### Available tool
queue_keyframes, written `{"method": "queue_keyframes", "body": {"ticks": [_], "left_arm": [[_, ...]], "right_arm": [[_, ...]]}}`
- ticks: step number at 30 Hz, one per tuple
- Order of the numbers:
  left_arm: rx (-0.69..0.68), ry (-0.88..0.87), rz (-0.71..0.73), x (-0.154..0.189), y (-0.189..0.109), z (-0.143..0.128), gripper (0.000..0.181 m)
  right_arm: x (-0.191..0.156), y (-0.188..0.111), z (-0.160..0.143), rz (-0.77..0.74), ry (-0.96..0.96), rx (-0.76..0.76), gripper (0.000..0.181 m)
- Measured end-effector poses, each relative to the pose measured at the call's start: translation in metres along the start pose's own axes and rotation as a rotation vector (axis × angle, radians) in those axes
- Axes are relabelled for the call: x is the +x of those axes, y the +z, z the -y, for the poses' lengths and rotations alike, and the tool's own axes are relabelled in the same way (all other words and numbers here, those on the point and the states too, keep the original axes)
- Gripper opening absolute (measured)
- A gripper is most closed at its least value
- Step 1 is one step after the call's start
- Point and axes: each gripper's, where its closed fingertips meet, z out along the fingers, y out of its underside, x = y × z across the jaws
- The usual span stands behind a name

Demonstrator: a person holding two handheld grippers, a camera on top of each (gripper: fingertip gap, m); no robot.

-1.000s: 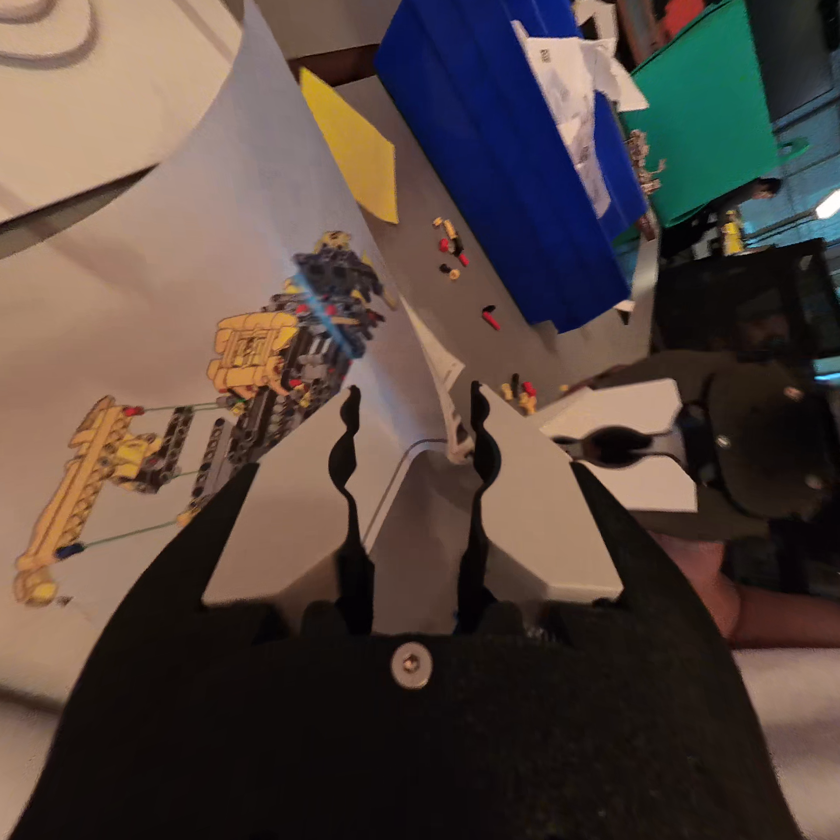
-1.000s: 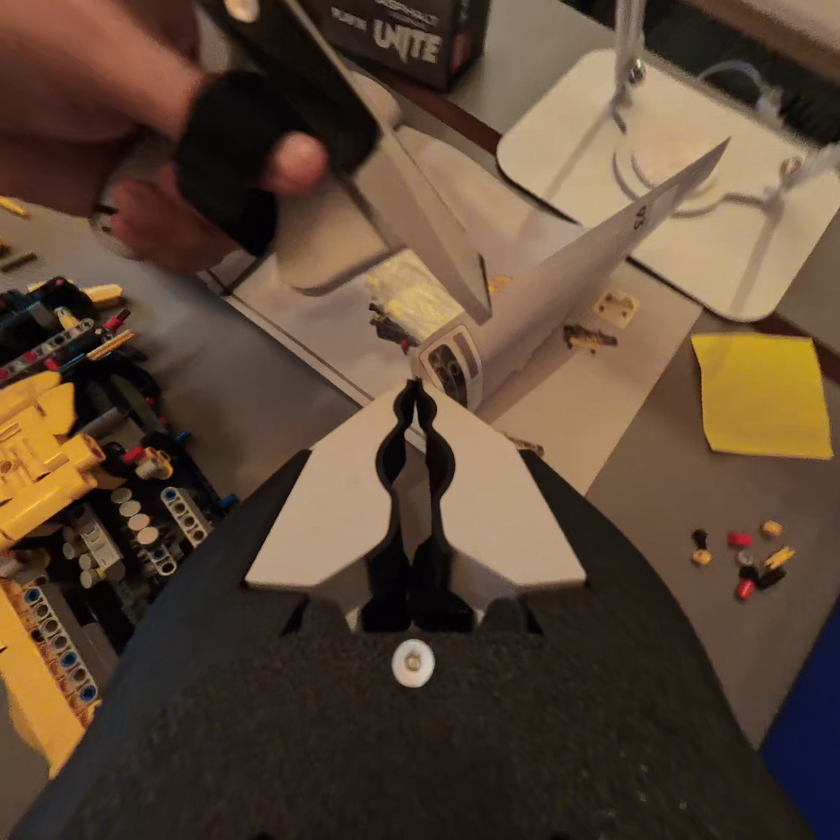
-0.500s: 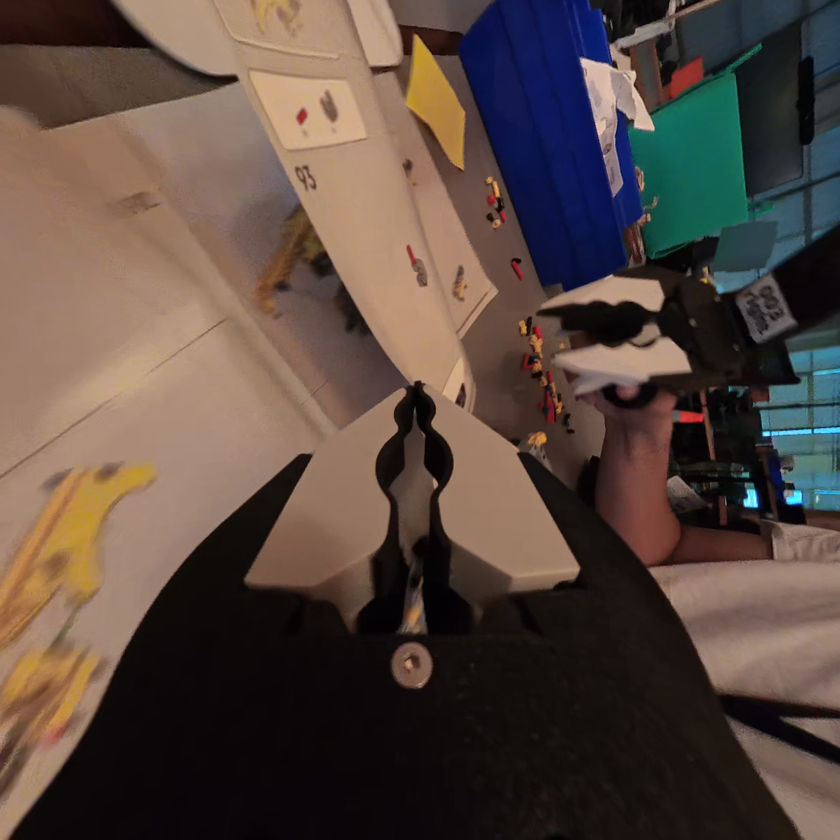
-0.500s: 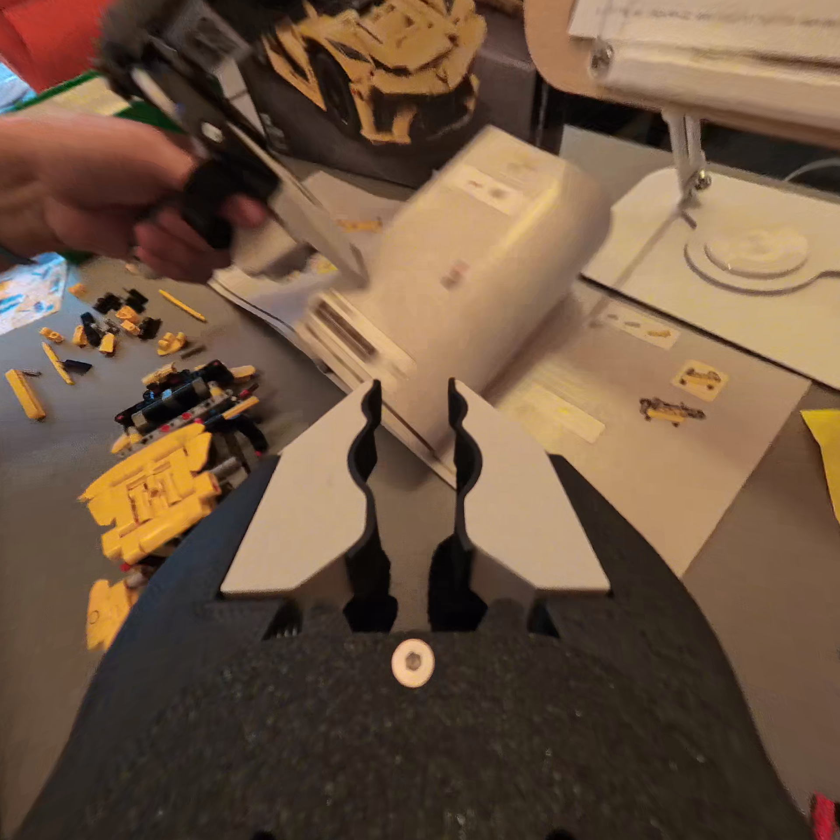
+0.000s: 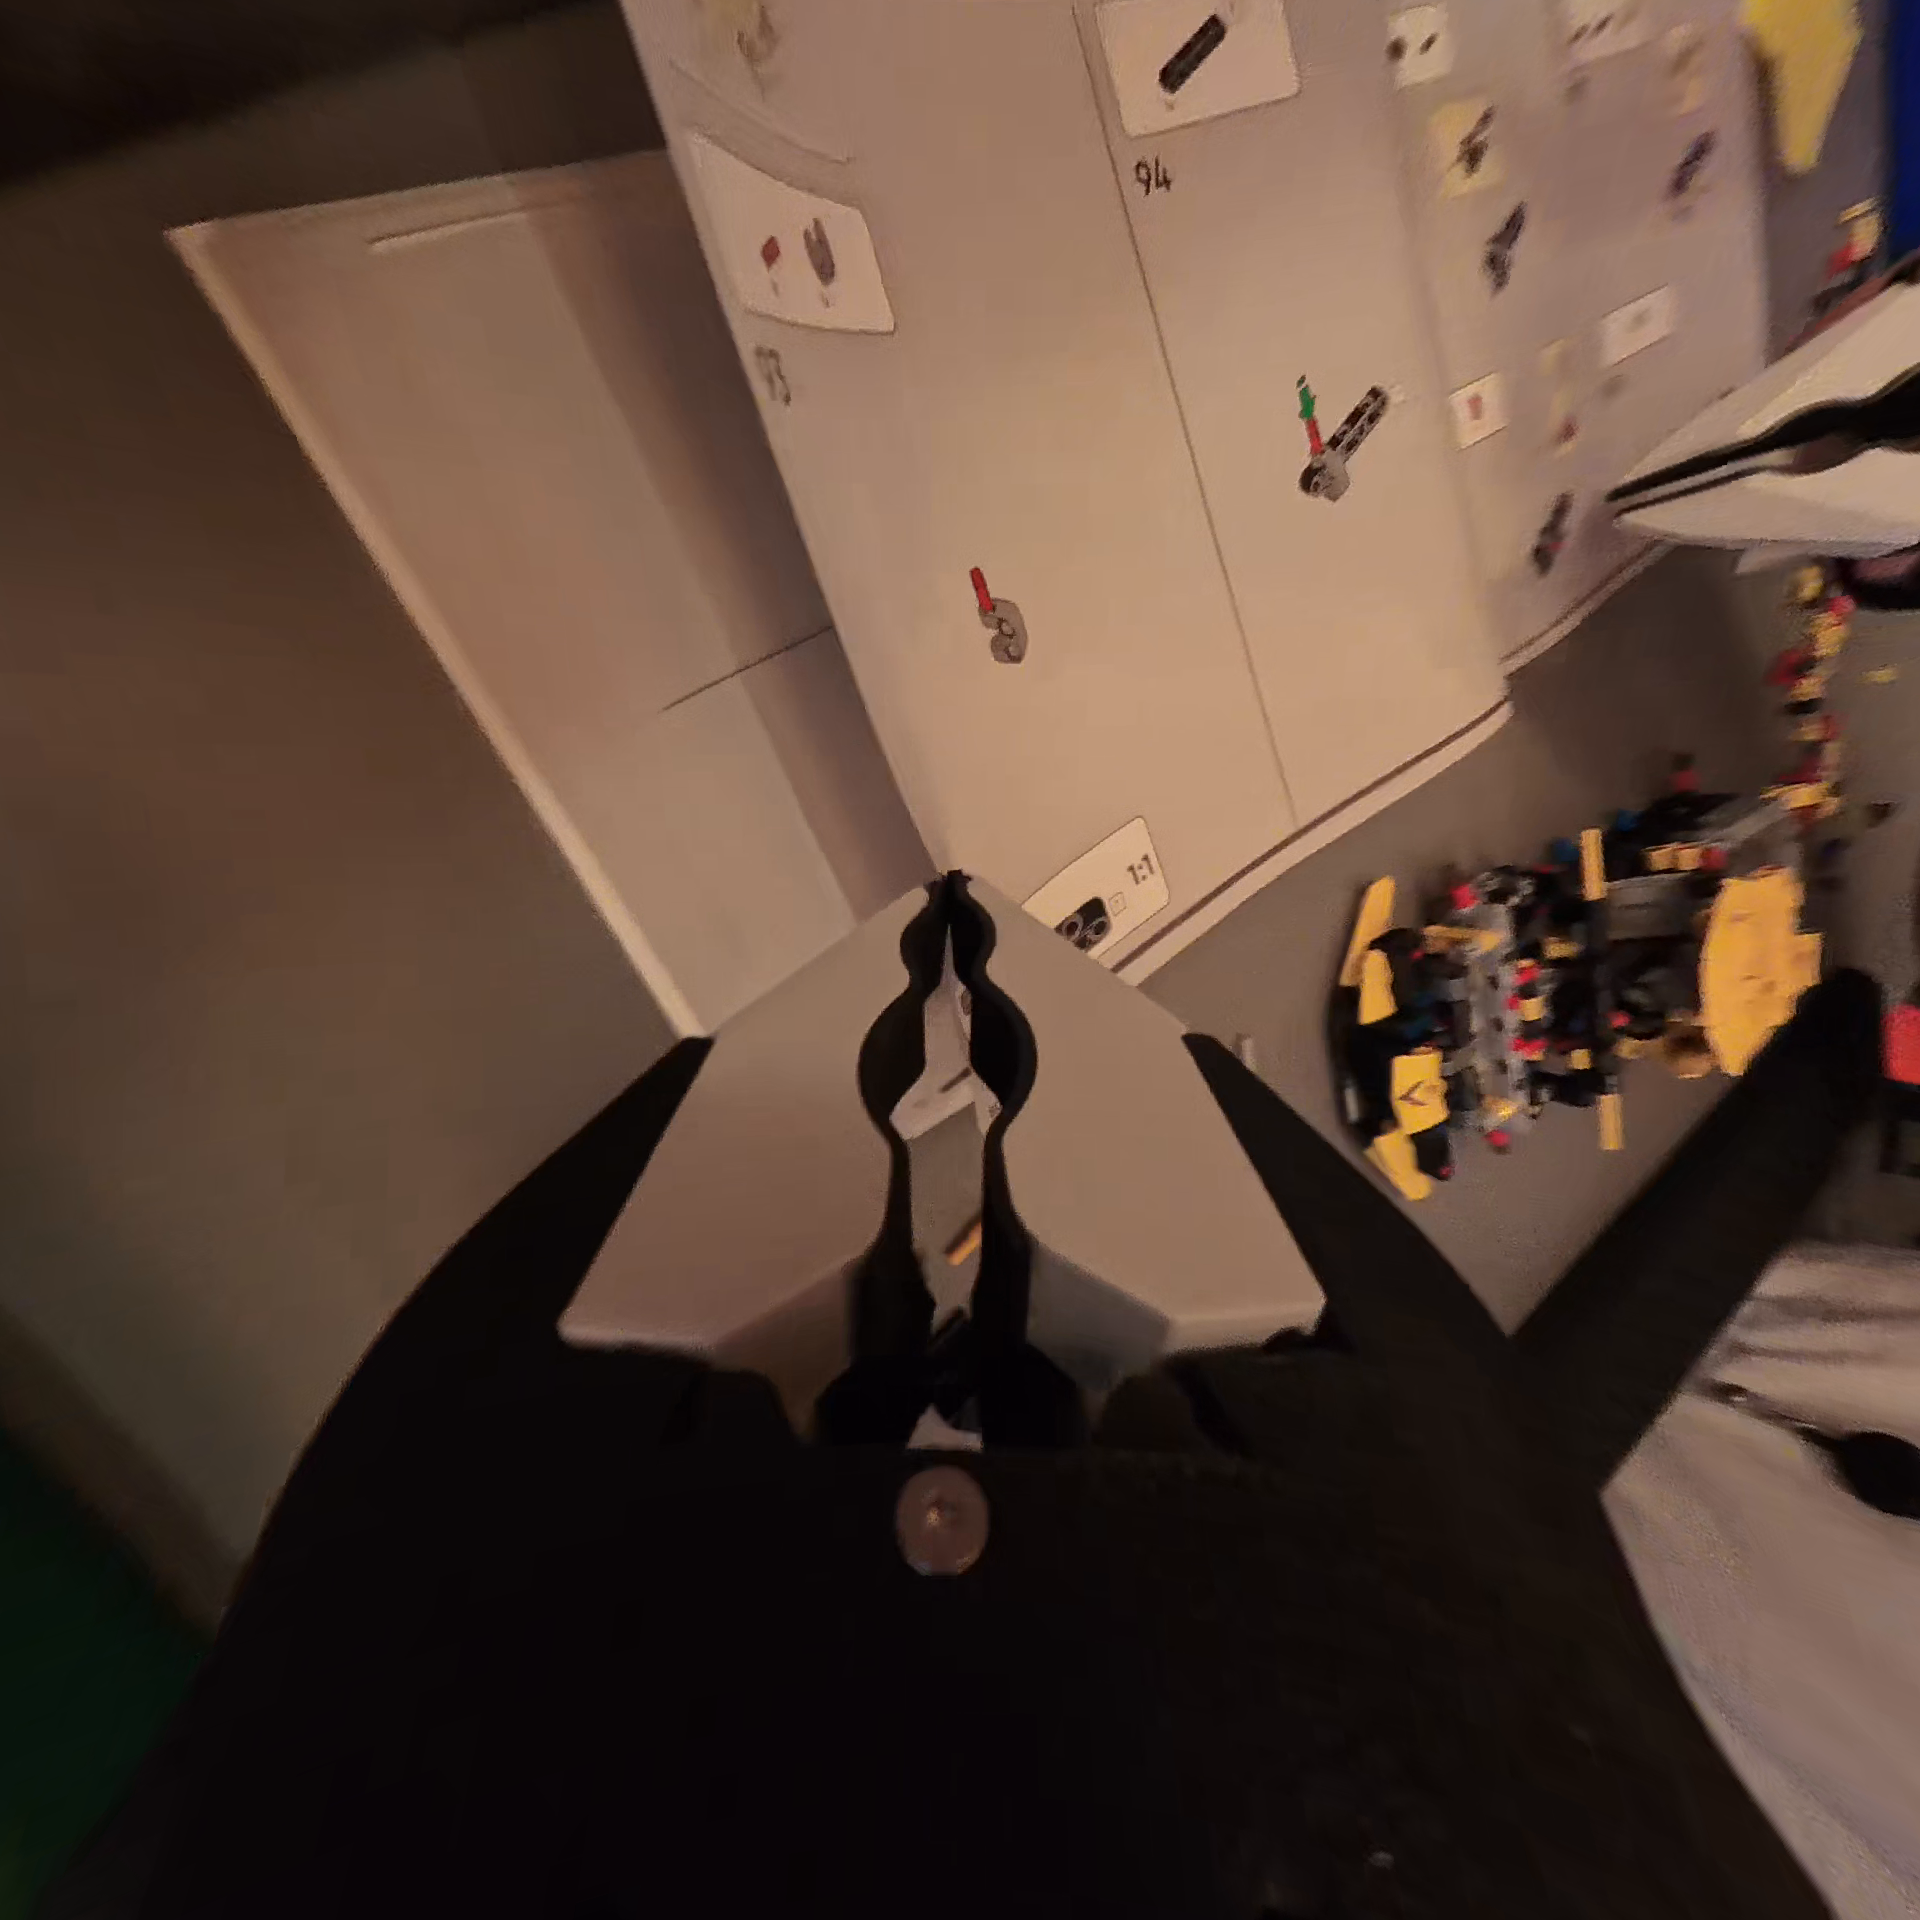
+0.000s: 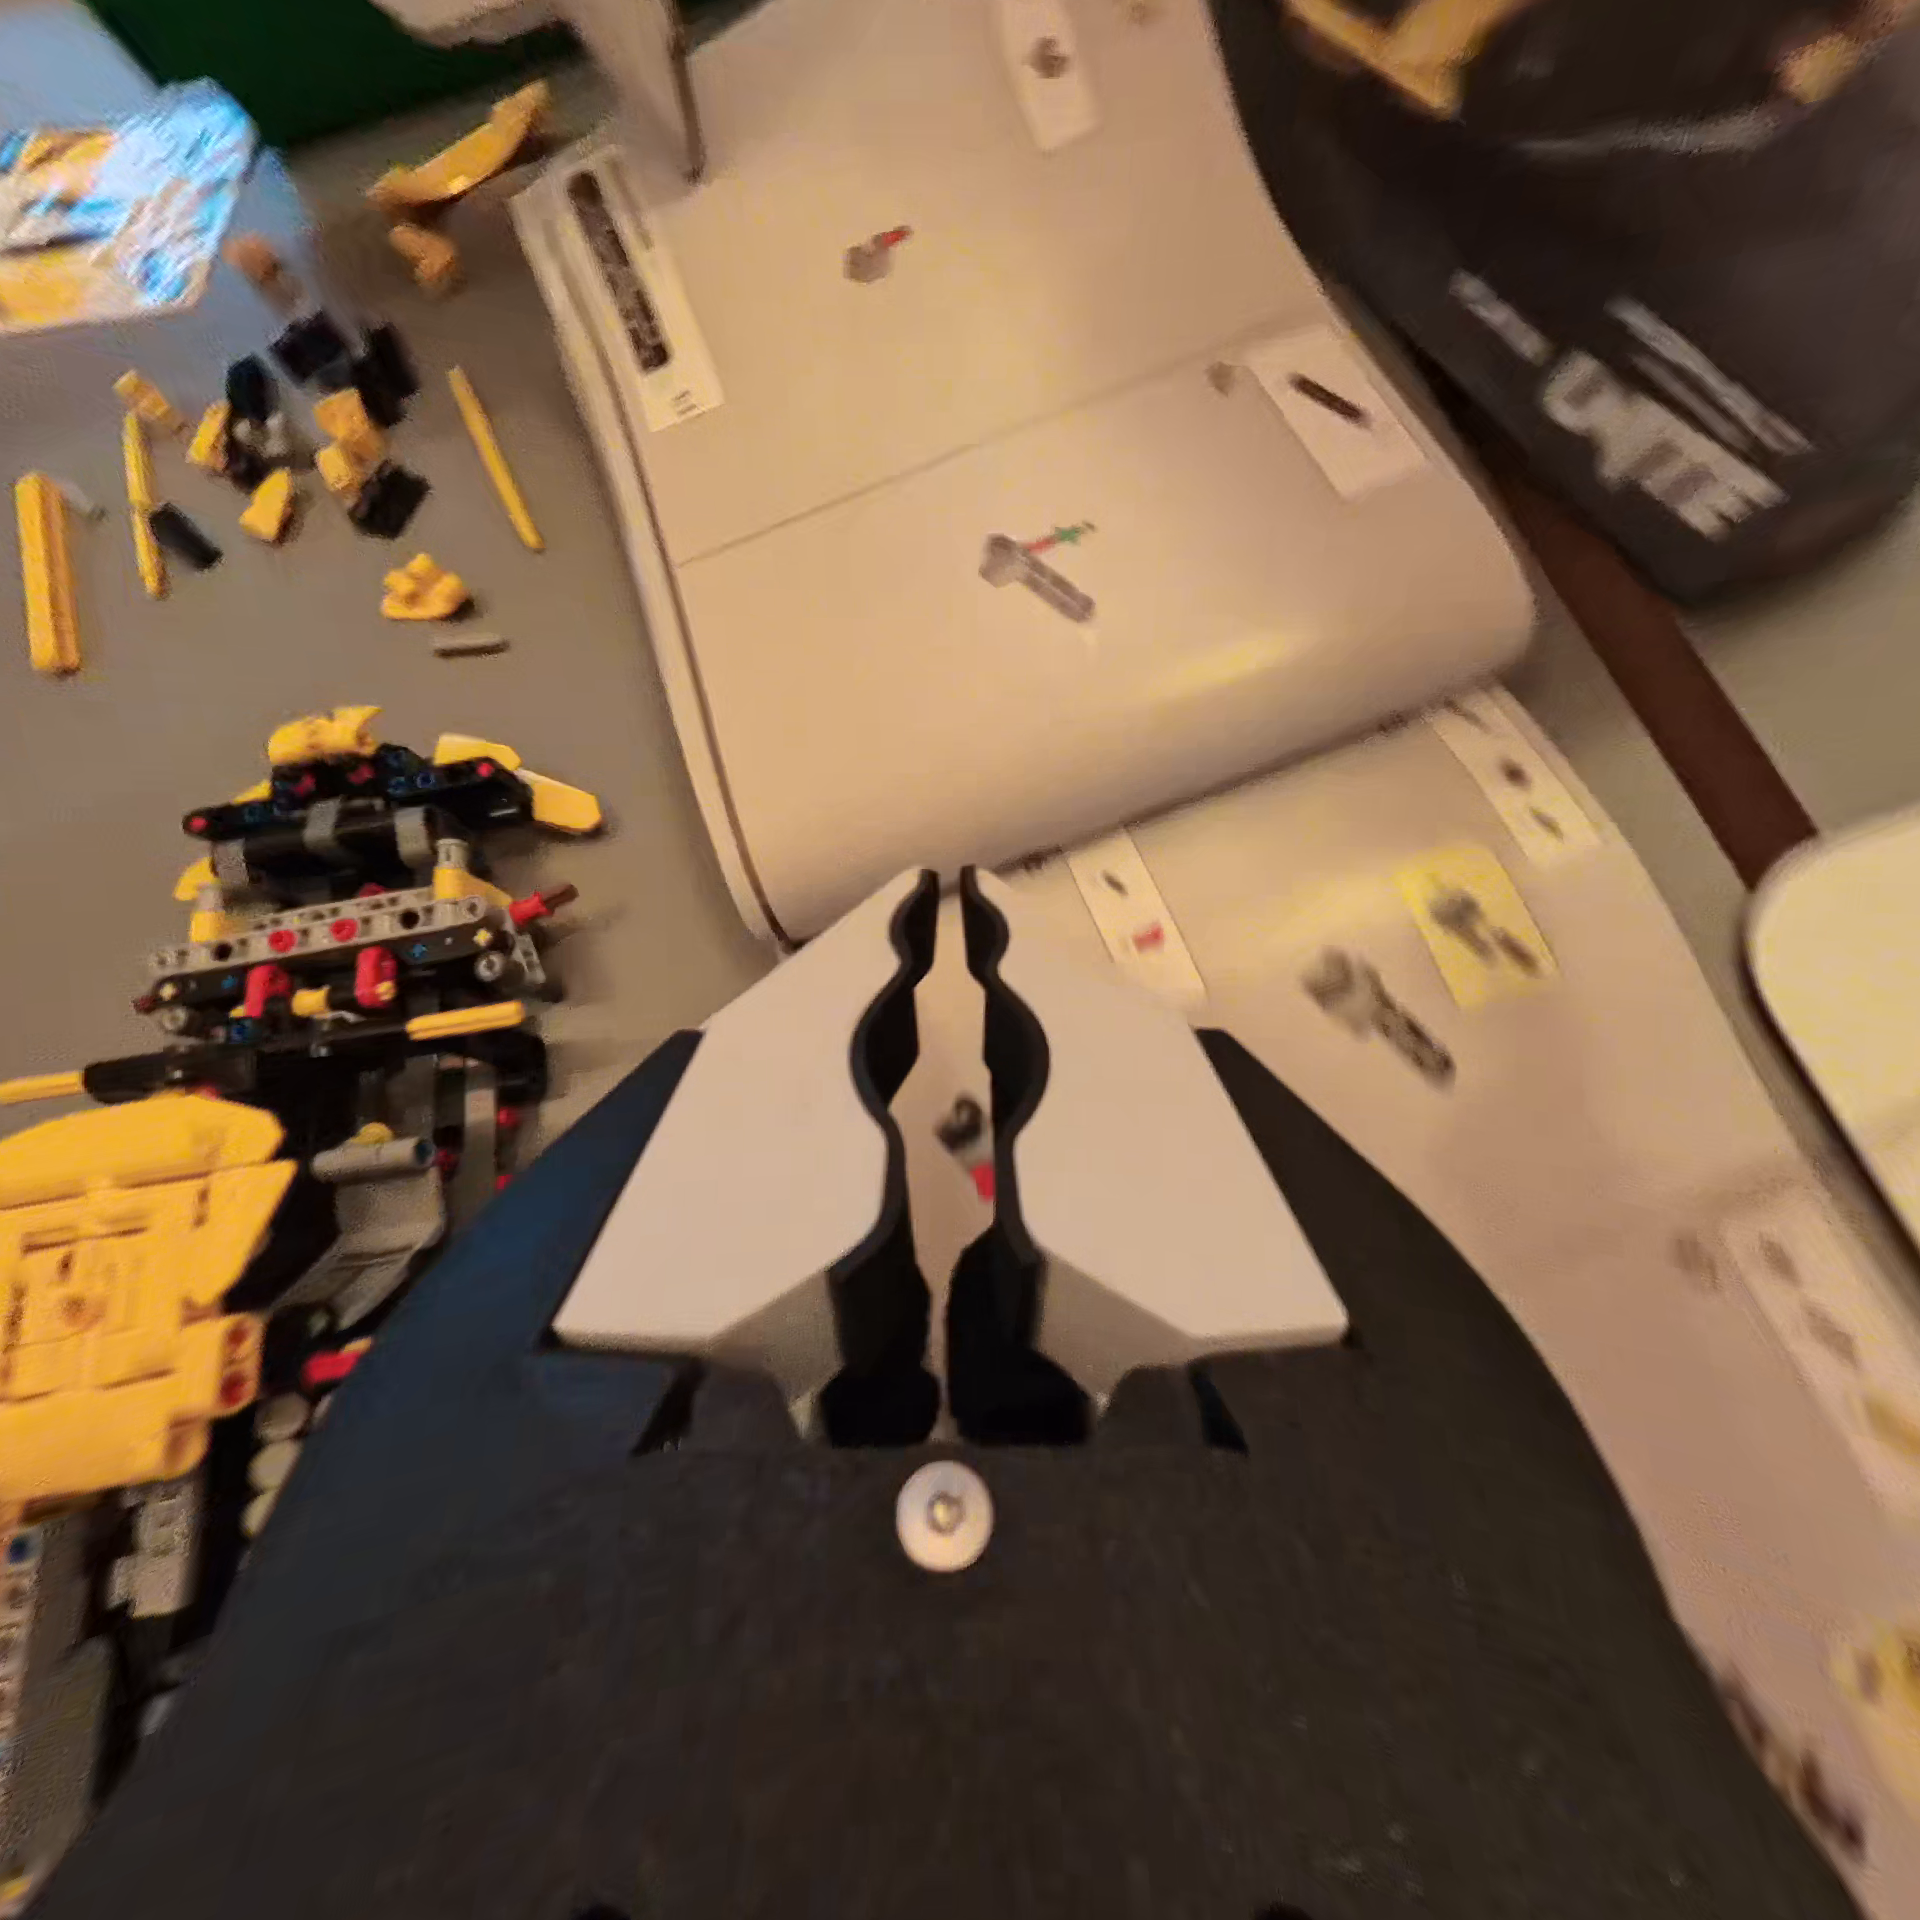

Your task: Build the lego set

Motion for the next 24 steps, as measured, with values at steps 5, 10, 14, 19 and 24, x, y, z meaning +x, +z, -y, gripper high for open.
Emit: {"method": "queue_keyframes", "body": {"ticks": [5,10,14,19,24], "left_arm": [[-0.018,0.032,0.085,-0.013,0.002,-0.015,0.0],[-0.059,0.09,0.161,-0.022,0.011,-0.027,0.0],[-0.056,0.194,0.373,-0.04,0.008,-0.024,0.022],[0.265,0.306,0.55,-0.001,-0.036,0.015,0.031],[0.128,0.303,0.492,-0.003,0.018,-0.008,0.0]], "right_arm": [[-0.009,0.049,0.004,0.097,-0.19,-0.062,0.0],[-0.009,0.063,-0.007,0.014,-0.357,-0.139,0.0],[-0.009,0.063,-0.006,0.023,-0.282,-0.174,0.0],[-0.01,0.066,-0.002,0.046,-0.238,-0.215,0.0],[0.0,0.054,0.027,0.083,-0.208,-0.132,0.0]]}}
